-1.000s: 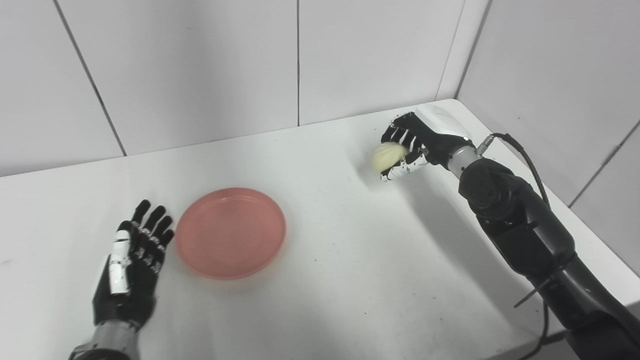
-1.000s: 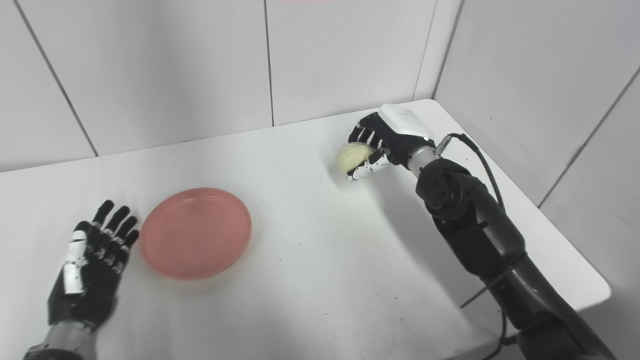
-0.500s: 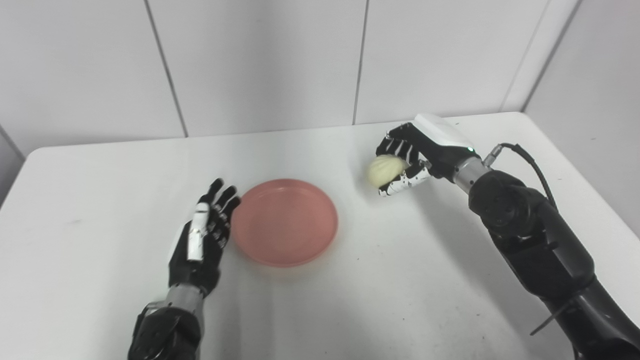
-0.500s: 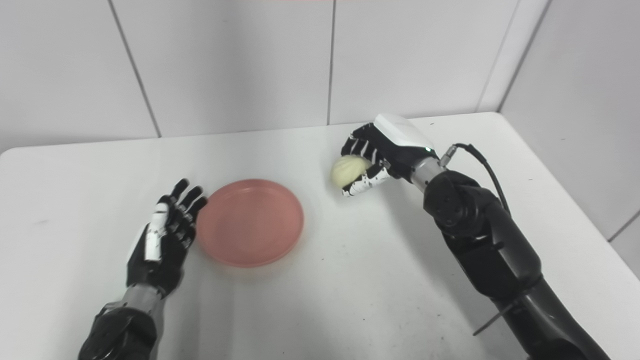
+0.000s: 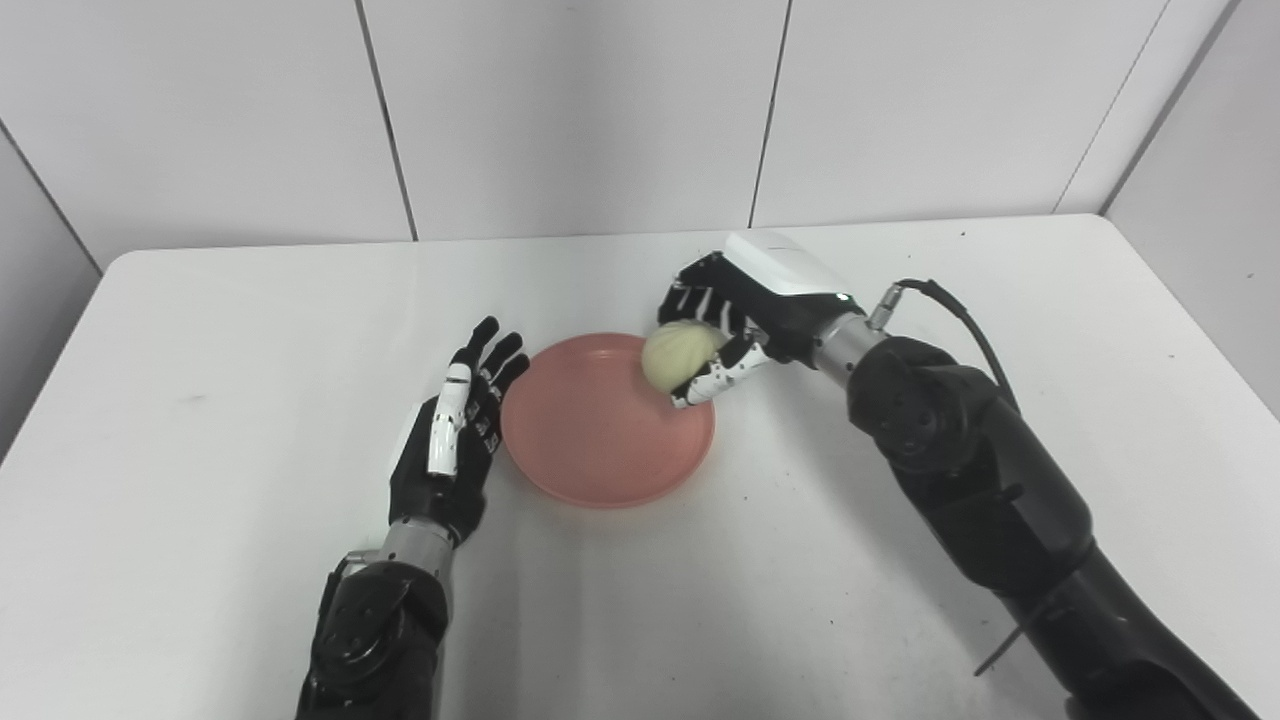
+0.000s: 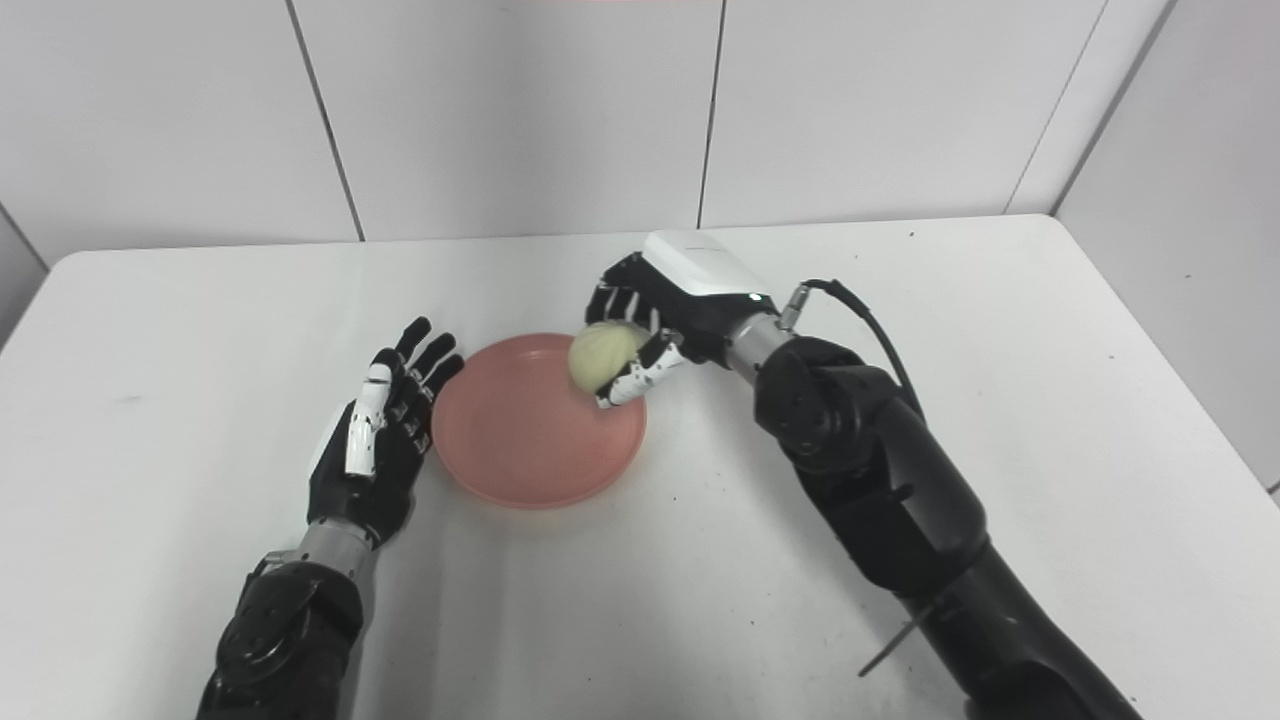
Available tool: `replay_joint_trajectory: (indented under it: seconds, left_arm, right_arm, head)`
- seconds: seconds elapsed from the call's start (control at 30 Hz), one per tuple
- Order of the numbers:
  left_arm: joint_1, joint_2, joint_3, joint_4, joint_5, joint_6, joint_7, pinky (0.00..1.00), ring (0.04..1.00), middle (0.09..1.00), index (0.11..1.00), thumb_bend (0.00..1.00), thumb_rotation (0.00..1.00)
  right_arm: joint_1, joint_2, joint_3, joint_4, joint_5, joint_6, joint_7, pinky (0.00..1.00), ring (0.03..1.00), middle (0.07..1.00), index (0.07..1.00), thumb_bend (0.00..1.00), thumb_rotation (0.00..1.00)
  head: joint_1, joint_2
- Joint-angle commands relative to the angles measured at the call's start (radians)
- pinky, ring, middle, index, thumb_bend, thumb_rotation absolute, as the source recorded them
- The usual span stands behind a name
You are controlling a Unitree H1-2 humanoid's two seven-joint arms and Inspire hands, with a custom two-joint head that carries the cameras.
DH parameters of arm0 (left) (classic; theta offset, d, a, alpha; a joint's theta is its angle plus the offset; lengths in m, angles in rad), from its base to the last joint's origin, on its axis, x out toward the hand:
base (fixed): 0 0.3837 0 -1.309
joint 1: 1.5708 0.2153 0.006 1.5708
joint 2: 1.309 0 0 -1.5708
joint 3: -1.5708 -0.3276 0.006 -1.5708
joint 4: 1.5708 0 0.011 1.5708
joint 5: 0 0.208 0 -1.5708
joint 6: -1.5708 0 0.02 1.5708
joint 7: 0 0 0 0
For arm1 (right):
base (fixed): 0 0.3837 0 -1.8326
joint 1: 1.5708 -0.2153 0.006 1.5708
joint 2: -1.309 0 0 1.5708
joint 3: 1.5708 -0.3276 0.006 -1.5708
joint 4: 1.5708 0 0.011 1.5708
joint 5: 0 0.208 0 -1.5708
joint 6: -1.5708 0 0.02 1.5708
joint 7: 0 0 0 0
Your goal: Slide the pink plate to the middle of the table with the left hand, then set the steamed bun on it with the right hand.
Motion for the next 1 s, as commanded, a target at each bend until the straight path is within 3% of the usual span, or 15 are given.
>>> replay_joint_trajectory:
  seconds: [0.0,0.13,0.5,0.8,0.97]
  left_arm:
    - [0.017,-0.009,-0.004,0.036,0.016,0.035,0.020,0.98,0.933,0.933,0.940,0.38,1.00]
    - [0.018,-0.013,-0.005,0.032,0.020,0.030,0.024,0.97,0.926,0.928,0.936,0.37,1.00]
    - [0.015,-0.022,-0.006,0.021,0.032,0.039,0.037,0.96,0.919,0.918,0.924,0.38,1.00]
    - [0.013,-0.030,-0.006,0.015,0.038,0.043,0.045,0.95,0.907,0.907,0.917,0.37,1.00]
    - [0.013,-0.030,-0.007,0.006,0.040,0.051,0.050,0.95,0.905,0.906,0.916,0.38,1.00]
  right_arm:
    - [-0.048,0.010,-0.011,0.010,0.014,-0.054,-0.034,0.39,0.473,0.535,0.490,0.50,0.12]
    - [-0.046,0.039,0.010,0.059,0.010,-0.092,-0.052,0.39,0.462,0.520,0.489,0.50,0.12]
    - [-0.043,0.070,0.061,0.100,-0.036,-0.116,-0.062,0.31,0.389,0.471,0.490,0.50,0.12]
    - [-0.047,0.097,0.082,0.153,-0.049,-0.129,-0.062,0.36,0.438,0.515,0.493,0.50,0.13]
    - [-0.047,0.095,0.114,0.159,-0.109,-0.123,-0.066,0.38,0.471,0.541,0.493,0.50,0.13]
  head:
    - [0.001,0.001]
    - [0.002,0.005]
    - [0.015,0.017]
    - [0.017,0.025]
    - [0.016,0.028]
